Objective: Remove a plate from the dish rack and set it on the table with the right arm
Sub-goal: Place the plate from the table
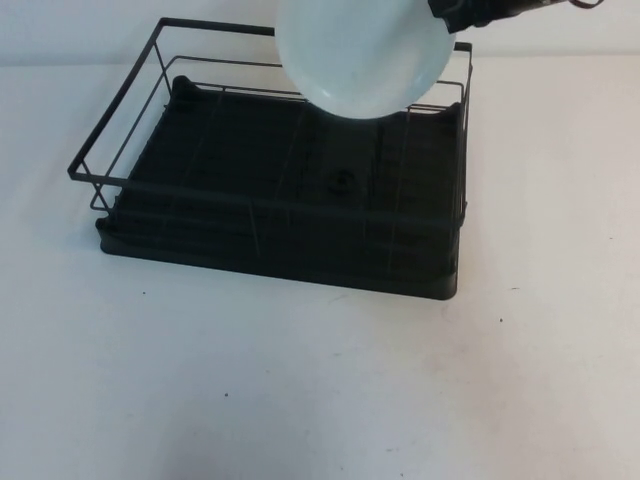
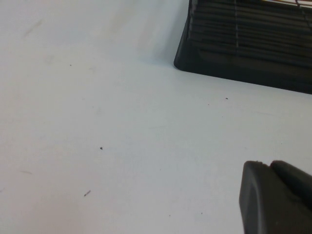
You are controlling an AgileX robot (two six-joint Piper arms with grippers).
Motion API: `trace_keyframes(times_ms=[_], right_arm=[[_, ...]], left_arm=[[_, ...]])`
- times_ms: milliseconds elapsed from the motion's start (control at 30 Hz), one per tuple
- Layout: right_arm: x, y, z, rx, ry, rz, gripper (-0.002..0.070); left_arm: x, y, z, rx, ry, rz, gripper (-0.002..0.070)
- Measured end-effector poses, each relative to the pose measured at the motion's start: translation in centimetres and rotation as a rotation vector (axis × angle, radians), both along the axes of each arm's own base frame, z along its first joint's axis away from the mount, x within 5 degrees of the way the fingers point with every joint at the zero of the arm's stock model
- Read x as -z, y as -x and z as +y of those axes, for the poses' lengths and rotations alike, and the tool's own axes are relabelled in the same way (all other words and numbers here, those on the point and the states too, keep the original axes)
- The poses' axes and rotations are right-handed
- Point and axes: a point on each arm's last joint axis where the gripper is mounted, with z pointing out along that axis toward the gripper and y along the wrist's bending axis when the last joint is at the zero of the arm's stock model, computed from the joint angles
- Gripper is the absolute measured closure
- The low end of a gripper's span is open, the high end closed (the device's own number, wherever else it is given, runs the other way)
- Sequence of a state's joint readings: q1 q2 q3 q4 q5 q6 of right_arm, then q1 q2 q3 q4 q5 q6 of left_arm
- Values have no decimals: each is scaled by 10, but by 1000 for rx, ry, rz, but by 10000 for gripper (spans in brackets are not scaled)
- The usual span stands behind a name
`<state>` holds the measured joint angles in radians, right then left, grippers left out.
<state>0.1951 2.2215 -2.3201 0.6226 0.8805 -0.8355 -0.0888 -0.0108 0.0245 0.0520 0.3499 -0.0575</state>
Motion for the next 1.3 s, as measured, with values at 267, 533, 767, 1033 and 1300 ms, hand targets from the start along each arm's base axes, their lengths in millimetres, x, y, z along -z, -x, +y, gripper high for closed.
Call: trace_keyframes(times_ms=[267,533,767,1033,1300], right_arm=[[-50,39,-15,62,24,88,661],[-109,100,-29,136,-14,192,661],[-140,150,-36,178,-64,210,661],[-117,217,-51,255,-66,363,662],[-43,284,-54,293,-284,525,662]], left_arm=[[0,0,0,0,0,0,680],[0,0,0,0,0,0,680],[0,0,0,0,0,0,680],[0,0,0,0,0,0,680],[0,0,0,0,0,0,680]])
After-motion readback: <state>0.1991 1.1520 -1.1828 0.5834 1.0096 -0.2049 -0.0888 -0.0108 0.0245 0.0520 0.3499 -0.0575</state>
